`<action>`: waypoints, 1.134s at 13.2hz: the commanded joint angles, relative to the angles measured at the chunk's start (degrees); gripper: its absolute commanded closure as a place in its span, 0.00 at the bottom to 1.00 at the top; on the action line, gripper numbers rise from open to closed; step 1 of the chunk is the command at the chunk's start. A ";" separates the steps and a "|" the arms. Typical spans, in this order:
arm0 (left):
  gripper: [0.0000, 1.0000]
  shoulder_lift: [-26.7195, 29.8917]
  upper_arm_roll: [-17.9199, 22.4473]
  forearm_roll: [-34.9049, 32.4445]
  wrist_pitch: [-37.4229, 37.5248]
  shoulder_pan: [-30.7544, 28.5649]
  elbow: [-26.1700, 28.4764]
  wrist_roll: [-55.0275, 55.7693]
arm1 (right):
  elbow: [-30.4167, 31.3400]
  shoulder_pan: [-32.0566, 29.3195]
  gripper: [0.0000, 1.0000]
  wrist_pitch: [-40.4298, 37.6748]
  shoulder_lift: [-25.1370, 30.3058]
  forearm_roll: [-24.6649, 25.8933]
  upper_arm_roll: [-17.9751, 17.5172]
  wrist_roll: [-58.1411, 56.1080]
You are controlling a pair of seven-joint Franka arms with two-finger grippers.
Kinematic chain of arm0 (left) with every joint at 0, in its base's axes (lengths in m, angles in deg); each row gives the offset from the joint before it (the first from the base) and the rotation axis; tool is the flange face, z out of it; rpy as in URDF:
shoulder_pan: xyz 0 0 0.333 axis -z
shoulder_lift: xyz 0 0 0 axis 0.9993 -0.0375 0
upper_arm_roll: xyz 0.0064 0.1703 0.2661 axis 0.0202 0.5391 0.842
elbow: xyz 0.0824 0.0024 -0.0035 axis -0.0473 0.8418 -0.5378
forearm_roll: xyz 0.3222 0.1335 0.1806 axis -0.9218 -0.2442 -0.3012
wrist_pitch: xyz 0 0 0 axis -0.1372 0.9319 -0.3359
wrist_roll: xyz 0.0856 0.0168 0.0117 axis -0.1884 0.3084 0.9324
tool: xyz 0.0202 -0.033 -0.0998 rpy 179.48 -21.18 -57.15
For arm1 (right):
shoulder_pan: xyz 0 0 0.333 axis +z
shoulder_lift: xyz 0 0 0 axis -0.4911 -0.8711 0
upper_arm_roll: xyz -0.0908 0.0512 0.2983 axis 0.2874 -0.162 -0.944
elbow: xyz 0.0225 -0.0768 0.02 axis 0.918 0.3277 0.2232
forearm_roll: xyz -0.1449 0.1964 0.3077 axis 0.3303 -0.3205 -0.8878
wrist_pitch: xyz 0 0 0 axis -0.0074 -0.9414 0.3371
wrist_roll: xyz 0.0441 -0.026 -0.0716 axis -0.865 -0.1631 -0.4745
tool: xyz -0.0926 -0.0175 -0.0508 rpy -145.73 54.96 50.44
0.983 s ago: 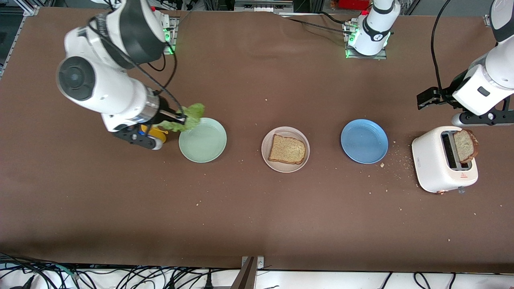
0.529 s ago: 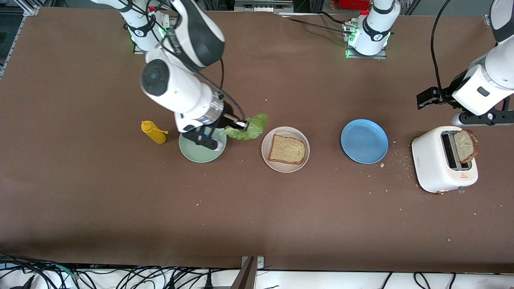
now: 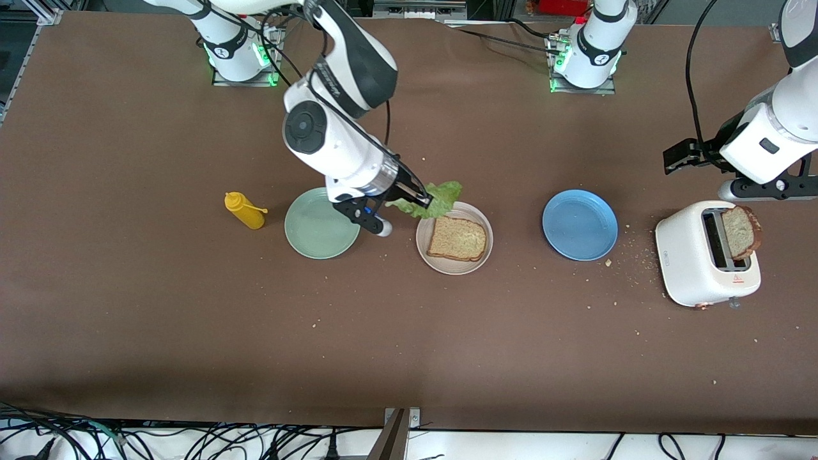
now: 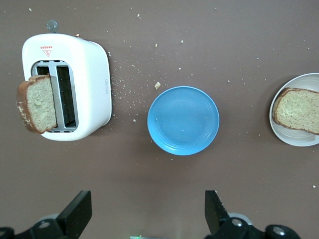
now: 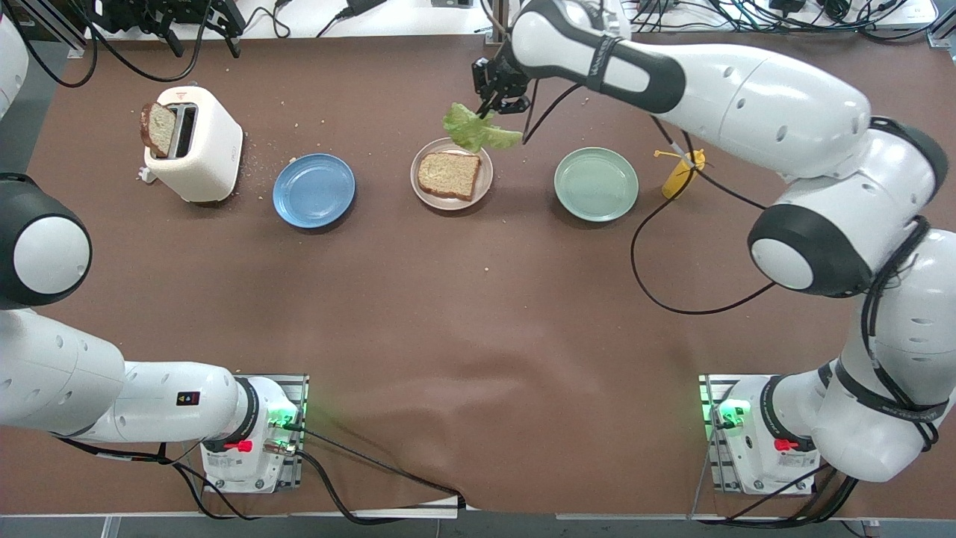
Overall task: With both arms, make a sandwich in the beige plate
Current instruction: 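Carry the lettuce leaf over the toast on the beige plate, then lower the lettuce onto the toast and open the right gripper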
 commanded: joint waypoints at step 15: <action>0.00 0.17 0.12 1.29 0.56 -0.07 -0.05 0.62 | -9.26 2.55 1.00 12.86 -18.12 0.19 -1.69 5.17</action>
